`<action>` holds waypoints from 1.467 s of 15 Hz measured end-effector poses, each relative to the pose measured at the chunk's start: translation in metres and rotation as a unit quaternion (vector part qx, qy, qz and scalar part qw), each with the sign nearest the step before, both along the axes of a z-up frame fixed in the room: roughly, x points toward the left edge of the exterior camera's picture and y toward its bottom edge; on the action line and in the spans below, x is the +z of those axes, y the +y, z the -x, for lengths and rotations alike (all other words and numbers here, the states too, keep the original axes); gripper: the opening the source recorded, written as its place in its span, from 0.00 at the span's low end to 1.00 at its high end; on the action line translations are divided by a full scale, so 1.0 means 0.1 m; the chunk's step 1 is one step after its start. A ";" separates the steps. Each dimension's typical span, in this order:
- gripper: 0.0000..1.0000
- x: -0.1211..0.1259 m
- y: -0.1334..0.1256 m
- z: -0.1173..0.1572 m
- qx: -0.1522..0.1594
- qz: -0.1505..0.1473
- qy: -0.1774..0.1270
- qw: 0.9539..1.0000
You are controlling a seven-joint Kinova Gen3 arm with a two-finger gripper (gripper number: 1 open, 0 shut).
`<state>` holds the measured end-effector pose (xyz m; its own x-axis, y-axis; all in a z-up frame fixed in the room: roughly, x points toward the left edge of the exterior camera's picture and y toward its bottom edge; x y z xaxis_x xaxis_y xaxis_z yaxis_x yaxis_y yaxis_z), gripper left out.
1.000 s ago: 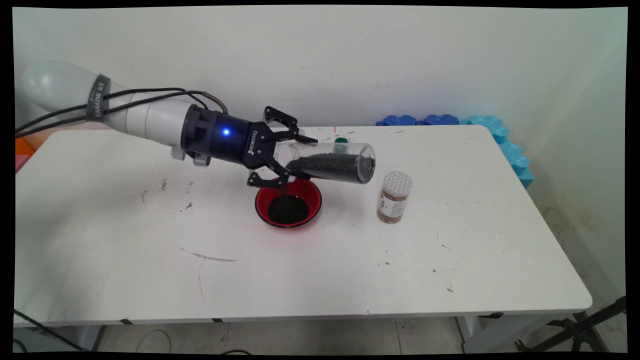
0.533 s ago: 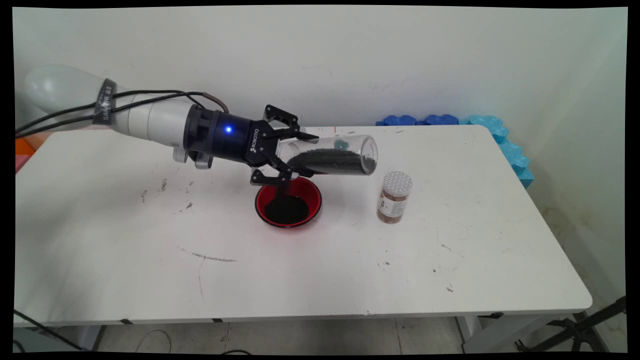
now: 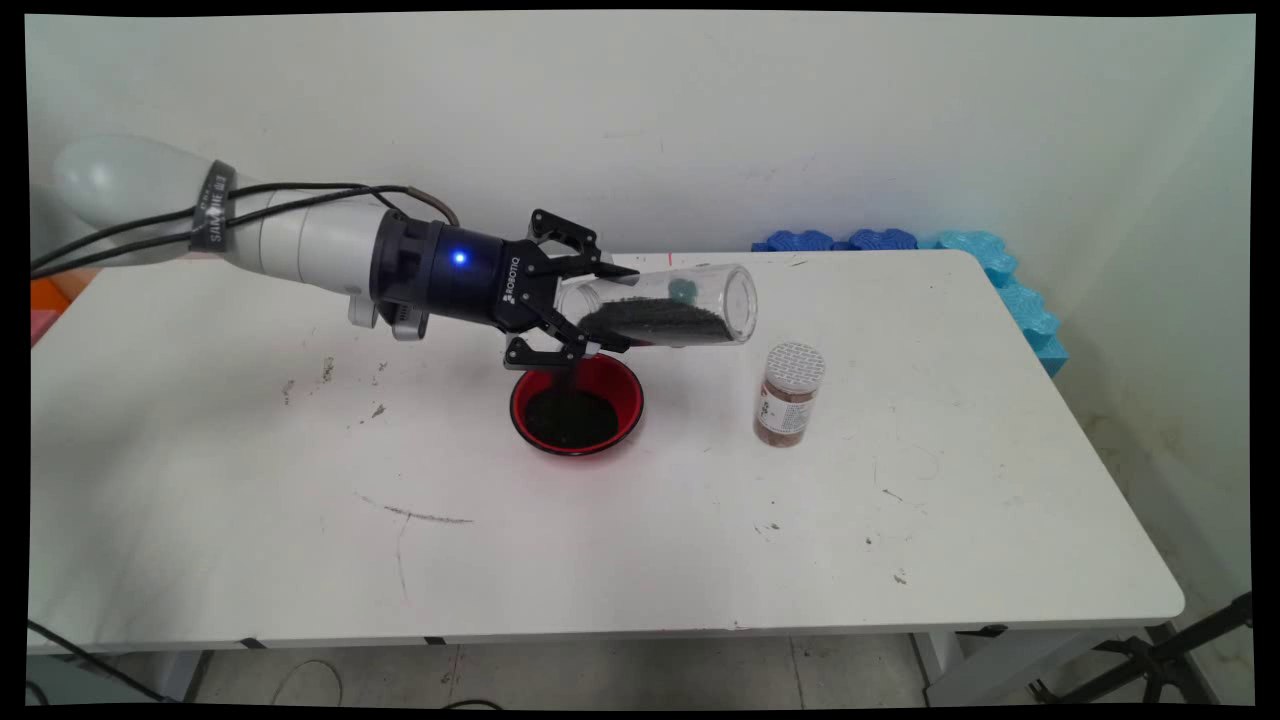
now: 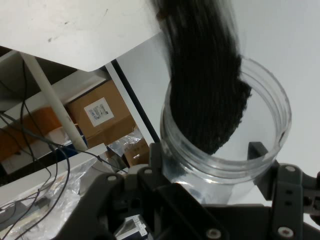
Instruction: Pour the black seasoning powder in the red bowl
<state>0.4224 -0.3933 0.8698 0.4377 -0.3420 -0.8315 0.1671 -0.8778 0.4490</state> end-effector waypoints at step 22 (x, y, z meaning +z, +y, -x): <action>0.00 0.08 -0.23 0.01 -0.134 0.307 -0.172 0.927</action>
